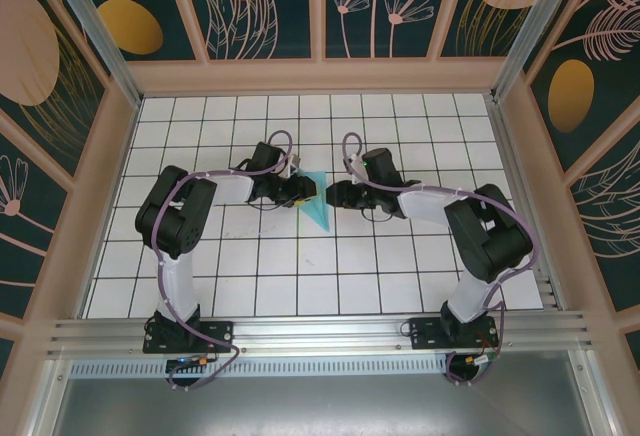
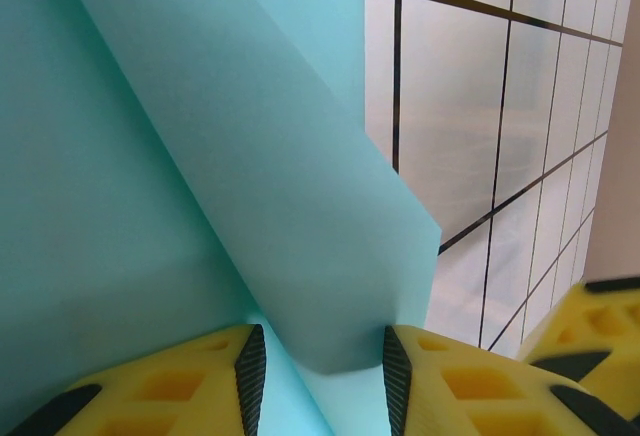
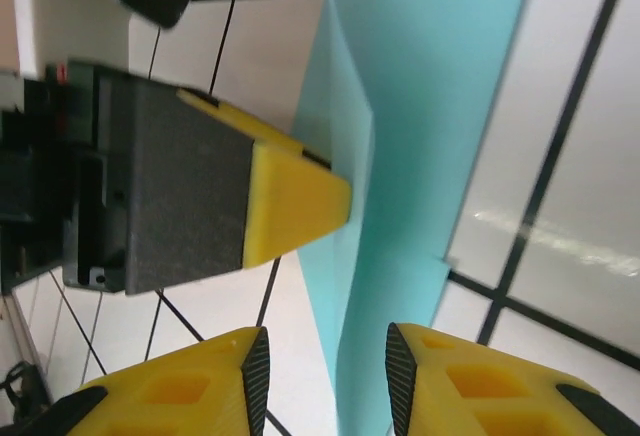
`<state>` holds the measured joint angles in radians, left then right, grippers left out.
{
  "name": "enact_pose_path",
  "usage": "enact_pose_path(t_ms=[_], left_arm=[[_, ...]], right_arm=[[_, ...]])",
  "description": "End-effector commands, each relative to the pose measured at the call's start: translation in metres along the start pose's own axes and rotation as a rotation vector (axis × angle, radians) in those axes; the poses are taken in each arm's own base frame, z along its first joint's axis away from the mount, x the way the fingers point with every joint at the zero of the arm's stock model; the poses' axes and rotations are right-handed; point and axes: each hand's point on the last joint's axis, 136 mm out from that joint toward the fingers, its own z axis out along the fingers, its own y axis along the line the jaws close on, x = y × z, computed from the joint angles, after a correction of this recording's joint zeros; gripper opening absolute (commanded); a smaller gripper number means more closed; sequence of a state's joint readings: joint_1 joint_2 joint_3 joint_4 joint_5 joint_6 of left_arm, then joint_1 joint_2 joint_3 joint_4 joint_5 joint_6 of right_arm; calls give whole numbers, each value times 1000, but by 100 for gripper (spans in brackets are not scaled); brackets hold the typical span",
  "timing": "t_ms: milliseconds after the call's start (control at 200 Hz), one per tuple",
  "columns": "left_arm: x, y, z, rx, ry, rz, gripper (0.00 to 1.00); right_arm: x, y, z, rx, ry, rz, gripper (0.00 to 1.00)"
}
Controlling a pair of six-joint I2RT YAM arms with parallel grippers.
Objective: Fold a paper plane with a square sheet of paper (fold left side to right side)
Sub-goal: Fourth fold the wing at the center of the table.
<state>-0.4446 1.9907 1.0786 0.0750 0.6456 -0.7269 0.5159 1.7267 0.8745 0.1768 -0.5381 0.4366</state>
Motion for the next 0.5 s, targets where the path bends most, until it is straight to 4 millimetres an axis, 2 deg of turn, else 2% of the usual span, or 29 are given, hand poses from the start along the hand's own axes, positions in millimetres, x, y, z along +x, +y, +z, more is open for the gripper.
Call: enact_pose_path(t_ms=[0,135,315,495], left_arm=[[1,7,6,-25,8,11,40],[1,6,5,-24,8,14,40],[1,5,5,-24,6,13,40],[1,4,4,-21,5,17,40]], right_arm=[[-20,6,-5,-62,-18,48,39],[-34,3,7,-95,-9,95,39],[-36,-3,29,-127,26,138,39],[-38,-5,38,-139,39,145,37]])
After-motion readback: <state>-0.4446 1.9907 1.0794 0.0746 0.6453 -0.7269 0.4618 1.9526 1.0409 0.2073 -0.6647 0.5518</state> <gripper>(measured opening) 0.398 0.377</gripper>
